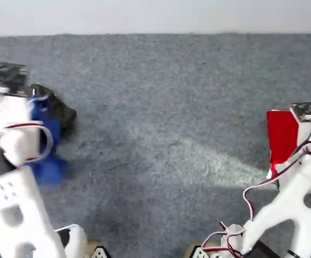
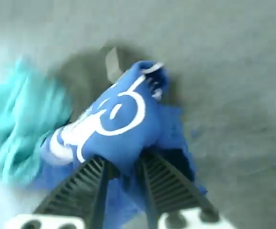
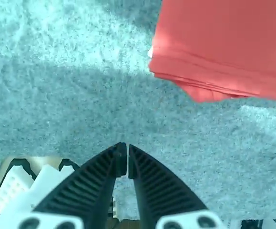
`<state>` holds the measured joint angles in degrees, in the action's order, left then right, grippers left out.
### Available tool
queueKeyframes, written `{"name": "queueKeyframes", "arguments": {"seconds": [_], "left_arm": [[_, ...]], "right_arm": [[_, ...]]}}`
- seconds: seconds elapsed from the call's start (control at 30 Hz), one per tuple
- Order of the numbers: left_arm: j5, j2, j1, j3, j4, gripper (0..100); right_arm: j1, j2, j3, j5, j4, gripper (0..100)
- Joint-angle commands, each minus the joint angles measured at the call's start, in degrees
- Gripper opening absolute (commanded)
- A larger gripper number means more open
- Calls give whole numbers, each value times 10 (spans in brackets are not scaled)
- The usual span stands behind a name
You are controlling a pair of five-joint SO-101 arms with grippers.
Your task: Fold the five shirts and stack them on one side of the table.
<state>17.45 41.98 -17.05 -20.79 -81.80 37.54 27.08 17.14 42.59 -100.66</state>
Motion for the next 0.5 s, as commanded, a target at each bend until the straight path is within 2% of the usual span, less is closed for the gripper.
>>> {"name": "queueKeyframes", "arguments": {"seconds": [0.0,0.1,0.2,0.3,0.47], "left_arm": [[-31,23,152,24,2,13],[-55,-23,242,24,23,13],[-56,-96,296,26,65,13],[-56,-177,322,36,105,14],[-57,-333,327,84,142,16]], "right_arm": [[-7,22,-2,-8,-22,9],[-7,21,-1,-8,-22,9],[-7,21,-1,-8,-22,9],[-7,22,-1,-8,-22,9],[-6,22,-1,-8,-22,9]]}}
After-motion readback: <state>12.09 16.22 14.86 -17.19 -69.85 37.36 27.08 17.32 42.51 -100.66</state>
